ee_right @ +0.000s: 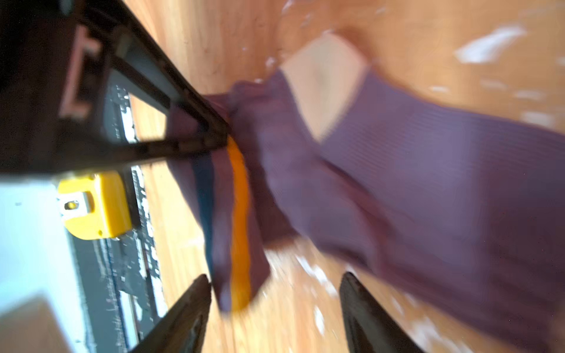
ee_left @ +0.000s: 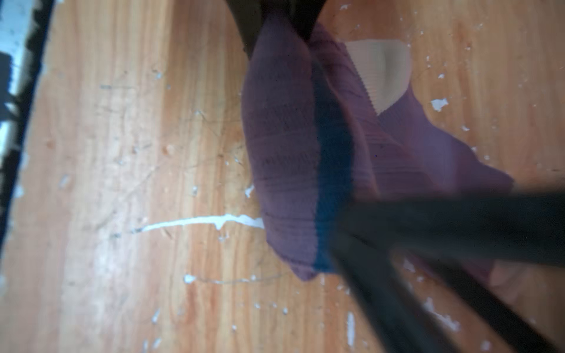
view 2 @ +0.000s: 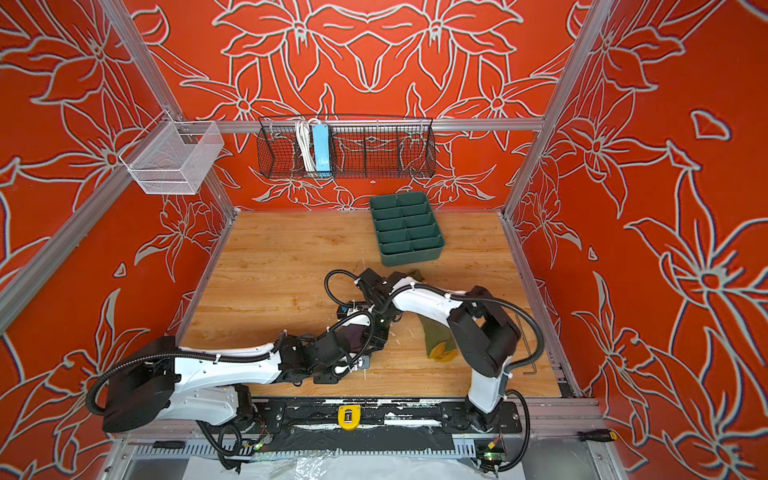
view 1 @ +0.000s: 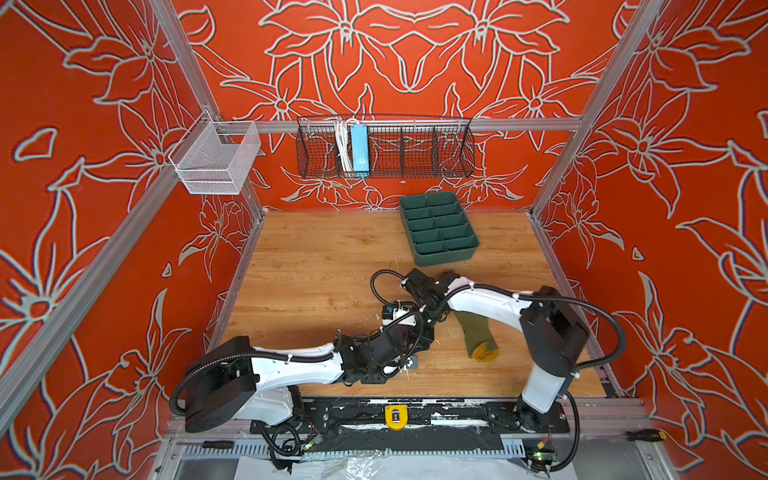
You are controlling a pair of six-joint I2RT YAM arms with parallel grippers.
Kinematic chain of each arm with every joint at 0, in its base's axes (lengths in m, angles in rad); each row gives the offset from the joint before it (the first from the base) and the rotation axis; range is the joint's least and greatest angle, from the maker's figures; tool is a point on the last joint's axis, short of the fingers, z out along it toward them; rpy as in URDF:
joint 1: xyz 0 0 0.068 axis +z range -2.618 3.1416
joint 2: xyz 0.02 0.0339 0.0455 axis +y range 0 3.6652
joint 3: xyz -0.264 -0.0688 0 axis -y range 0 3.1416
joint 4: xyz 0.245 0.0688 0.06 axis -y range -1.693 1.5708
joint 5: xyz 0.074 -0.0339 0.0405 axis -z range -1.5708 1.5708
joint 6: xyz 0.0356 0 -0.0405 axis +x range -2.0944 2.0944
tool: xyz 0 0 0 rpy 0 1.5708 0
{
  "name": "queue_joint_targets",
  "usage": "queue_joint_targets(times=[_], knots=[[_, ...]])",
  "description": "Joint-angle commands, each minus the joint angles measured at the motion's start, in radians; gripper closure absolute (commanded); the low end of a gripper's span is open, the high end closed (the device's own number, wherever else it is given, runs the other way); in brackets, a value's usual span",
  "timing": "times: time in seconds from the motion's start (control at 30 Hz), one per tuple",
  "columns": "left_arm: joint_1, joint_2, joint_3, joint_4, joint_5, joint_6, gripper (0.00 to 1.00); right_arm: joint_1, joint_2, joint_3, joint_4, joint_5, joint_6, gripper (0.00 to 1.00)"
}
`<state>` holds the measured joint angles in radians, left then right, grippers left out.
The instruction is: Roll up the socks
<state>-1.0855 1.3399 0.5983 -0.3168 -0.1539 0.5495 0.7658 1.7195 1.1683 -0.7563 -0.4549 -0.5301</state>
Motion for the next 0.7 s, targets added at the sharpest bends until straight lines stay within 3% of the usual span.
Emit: queue_joint_targets(times=[0.0,0.2,0.43,0.53,0.67], knots=[[0.007,0.05,0.034,-0.084,0.066,-0.021,0.94,-0.063,-0.128,-0.05,0.027,0.13,-0.003,0.3],[0.041,0.139,0.133,-0.17,0.178,-0.059,0.93,-0.246,-0.356,-0.098,0.118,0.393,0.081,0.29],[0.142,0.324,0.394,-0.397,0.383,-0.124,0.91,-0.35,-0.651,-0.127,0.276,0.514,0.151,0.25],[0.196,0.404,0.472,-0.444,0.518,-0.16,0.91,-0.35,-0.798,-0.189,0.365,0.497,0.158,0.24],[0.228,0.489,0.536,-0.484,0.561,-0.152,0.92,-0.349,-0.969,-0.279,0.37,0.295,0.047,0.24]])
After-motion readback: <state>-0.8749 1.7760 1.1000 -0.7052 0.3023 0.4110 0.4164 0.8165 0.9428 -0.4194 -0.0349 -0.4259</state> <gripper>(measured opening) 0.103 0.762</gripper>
